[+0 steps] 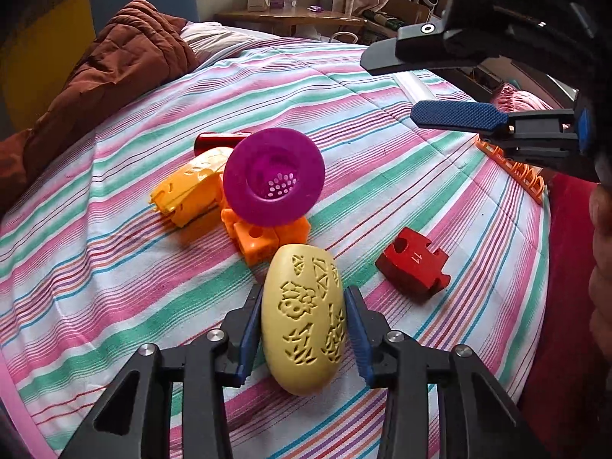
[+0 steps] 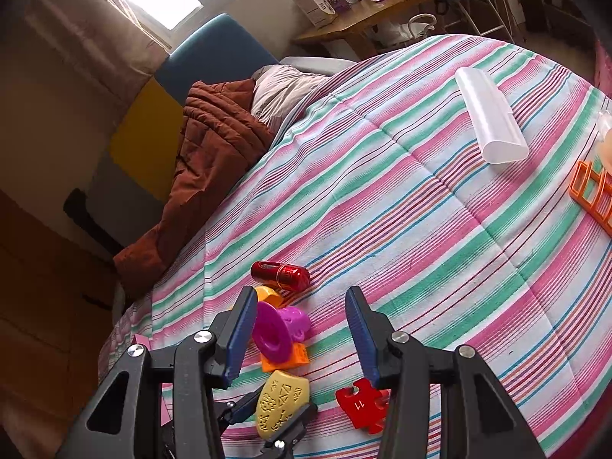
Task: Organize rigid objects
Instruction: 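Grasp the yellow egg-shaped piece with the left gripper, then lift the yellow egg with the left gripper while the right gripper grasps the magenta funnel piece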
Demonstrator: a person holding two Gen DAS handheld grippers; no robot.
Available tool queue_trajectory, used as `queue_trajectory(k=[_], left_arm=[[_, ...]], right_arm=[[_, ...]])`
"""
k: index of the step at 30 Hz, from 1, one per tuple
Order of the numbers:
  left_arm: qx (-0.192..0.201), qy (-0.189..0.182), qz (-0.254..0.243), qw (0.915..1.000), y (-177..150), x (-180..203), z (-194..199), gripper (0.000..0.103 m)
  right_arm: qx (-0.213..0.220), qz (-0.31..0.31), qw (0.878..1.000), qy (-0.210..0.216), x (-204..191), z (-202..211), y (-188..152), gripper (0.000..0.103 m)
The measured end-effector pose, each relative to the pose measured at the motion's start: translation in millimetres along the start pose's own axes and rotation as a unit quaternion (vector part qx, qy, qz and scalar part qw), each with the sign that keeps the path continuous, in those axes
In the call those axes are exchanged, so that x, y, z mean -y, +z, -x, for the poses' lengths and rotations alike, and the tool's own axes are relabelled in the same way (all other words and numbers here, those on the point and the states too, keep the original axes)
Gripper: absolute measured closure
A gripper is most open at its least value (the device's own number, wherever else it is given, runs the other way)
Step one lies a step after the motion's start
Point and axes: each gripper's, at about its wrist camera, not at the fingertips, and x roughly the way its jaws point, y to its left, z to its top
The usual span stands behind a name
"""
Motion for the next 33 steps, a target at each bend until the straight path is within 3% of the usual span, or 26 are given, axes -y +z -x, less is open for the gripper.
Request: queue_trajectory(k=[14, 22, 25, 33], left_arm=[[0.069, 0.064, 0.078, 0.9925, -109.6, -36.7, 66.1, 0.066], [0.082, 0.081, 0.072, 0.9907, -116.6, -33.5, 66.7, 0.066], [0.086, 0.082, 0.071, 0.9905, -117.2, -33.2, 66.8, 0.066], [0.093, 0.077, 0.077, 0.9897, -120.7, -35.8, 68.9, 0.066]], right_arm=[[-0.028, 0.030, 0.999, -0.015, -10.6, -10.3, -6.3, 0.055], [-0.076, 0.117, 0.989, -0.057, -40.3, -33.6, -21.5, 0.053], [-0.080, 0.139, 0.984, -0.074, -51.3, -45.3, -20.8, 0.039], [-0.114, 0.142, 0.978, -0.104, -59.7, -94.1, -15.6, 0.038]])
